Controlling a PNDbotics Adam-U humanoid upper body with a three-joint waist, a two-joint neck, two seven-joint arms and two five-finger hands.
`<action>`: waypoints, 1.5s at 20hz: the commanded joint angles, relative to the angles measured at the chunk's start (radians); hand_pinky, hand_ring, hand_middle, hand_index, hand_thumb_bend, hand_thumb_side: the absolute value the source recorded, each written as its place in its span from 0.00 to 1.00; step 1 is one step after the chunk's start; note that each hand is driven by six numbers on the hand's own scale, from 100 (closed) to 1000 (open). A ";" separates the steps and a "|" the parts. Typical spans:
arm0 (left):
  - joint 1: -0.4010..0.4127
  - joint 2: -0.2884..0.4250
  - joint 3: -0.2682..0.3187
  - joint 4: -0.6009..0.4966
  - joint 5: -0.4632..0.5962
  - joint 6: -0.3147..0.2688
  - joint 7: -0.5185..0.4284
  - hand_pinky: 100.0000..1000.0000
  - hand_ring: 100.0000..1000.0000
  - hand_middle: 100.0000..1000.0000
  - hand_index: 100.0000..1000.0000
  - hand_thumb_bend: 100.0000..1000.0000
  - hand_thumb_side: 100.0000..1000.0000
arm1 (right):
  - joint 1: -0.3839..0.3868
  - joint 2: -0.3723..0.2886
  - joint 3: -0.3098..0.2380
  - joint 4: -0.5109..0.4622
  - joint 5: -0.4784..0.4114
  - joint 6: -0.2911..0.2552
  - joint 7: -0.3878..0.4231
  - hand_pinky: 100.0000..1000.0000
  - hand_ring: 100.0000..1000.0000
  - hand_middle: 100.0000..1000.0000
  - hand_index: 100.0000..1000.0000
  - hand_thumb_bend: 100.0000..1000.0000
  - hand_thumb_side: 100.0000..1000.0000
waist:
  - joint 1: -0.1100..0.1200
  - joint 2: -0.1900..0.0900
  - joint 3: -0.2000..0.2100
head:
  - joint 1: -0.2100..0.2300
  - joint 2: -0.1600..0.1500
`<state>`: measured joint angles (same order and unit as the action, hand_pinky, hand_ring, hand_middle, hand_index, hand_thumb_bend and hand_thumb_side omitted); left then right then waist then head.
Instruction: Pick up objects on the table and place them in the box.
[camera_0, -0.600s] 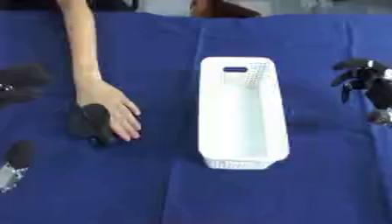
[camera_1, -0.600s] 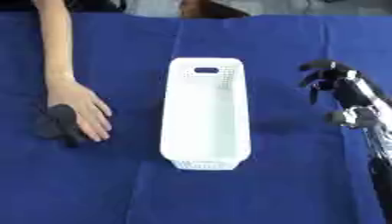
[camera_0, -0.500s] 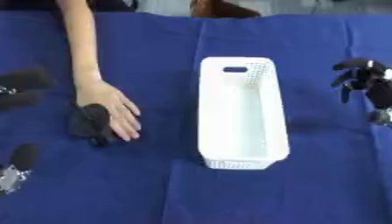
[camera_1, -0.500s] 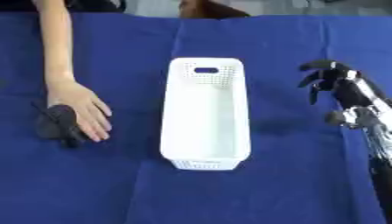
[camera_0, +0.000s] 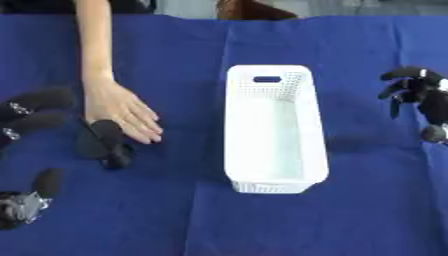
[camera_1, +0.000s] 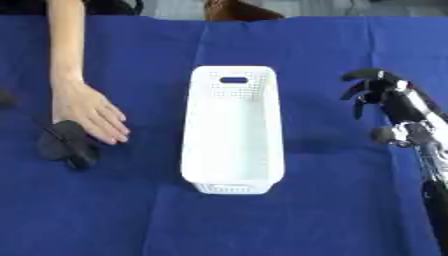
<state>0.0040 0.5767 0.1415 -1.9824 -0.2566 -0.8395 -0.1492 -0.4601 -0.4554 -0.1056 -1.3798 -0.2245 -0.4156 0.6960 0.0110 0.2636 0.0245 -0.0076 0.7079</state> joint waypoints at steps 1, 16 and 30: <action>-0.003 0.019 0.002 -0.018 -0.013 0.007 0.013 0.85 0.84 0.94 0.91 0.00 0.47 | -0.011 -0.025 -0.007 -0.014 -0.001 -0.213 0.211 0.27 0.59 0.72 0.79 1.00 0.49 | 0.000 -0.015 -0.004 | 0.001 -0.013; -0.001 0.019 -0.003 -0.018 -0.021 0.014 0.011 0.86 0.84 0.93 0.90 0.00 0.47 | -0.012 -0.023 -0.007 -0.017 -0.002 -0.211 0.211 0.27 0.59 0.72 0.79 1.00 0.49 | -0.001 -0.017 -0.005 | 0.002 -0.016; 0.036 0.039 0.023 -0.017 0.040 0.087 0.010 0.82 0.82 0.95 0.90 0.00 0.56 | -0.013 -0.023 -0.008 -0.016 -0.003 -0.212 0.211 0.27 0.59 0.72 0.79 1.00 0.49 | -0.002 -0.018 -0.008 | 0.006 -0.019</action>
<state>0.0404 0.5857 0.1488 -1.9825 -0.2372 -0.7668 -0.1375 -0.4601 -0.4554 -0.1058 -1.3802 -0.2250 -0.4150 0.6966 0.0103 0.2634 0.0175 -0.0066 0.7025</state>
